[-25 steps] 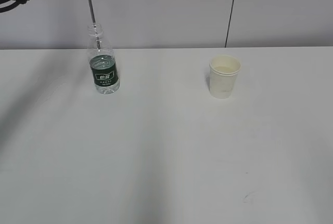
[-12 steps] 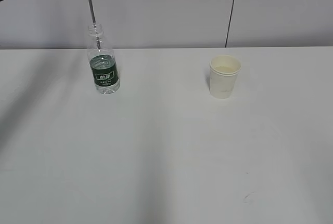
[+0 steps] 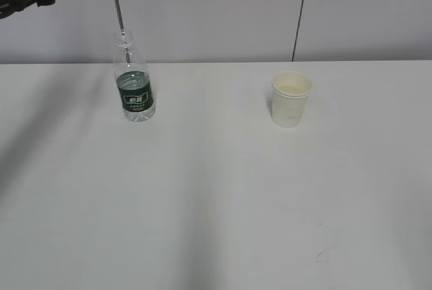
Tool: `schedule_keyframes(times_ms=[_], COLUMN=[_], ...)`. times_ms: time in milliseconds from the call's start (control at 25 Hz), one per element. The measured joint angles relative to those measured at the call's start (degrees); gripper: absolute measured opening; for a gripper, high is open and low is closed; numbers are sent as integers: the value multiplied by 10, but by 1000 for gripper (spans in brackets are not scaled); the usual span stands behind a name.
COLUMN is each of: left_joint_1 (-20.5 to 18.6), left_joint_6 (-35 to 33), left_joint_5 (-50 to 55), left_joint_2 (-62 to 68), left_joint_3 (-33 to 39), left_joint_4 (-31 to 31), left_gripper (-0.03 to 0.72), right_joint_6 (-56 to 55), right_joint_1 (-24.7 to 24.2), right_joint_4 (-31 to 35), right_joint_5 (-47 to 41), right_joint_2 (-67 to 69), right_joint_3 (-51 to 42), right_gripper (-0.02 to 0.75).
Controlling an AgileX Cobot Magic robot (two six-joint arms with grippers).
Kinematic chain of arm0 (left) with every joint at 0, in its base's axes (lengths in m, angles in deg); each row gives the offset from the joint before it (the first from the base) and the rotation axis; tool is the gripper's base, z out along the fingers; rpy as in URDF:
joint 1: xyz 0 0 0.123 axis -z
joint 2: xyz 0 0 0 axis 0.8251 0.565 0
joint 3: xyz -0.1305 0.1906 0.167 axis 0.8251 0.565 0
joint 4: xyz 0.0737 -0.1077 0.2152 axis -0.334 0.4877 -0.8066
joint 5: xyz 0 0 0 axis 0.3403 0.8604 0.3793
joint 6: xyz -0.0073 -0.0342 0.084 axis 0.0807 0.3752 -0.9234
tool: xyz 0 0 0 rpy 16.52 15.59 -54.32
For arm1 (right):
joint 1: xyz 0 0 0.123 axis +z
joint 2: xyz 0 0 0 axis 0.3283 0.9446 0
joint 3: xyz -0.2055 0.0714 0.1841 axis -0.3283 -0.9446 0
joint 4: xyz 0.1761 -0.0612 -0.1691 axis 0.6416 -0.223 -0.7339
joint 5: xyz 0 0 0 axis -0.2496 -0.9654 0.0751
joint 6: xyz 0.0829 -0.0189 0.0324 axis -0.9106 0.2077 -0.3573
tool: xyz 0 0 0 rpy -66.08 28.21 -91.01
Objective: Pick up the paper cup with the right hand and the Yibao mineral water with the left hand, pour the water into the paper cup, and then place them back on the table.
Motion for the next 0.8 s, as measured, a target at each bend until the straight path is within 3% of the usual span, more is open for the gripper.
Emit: schedule_keyframes(times_ms=[560,800], left_joint_1=[0,0], left_joint_6=[0,0], left_joint_5=[-19,-19], left_joint_2=[-24,-119], left_joint_3=[7,72], left_joint_4=[25,20], left_gripper=[512,512], right_joint_6=[0,0], right_joint_1=[0,0], right_joint_4=[-1,-1], right_joint_5=[0,0], right_joint_2=[0,0], right_joint_3=[0,0], right_gripper=[442,443])
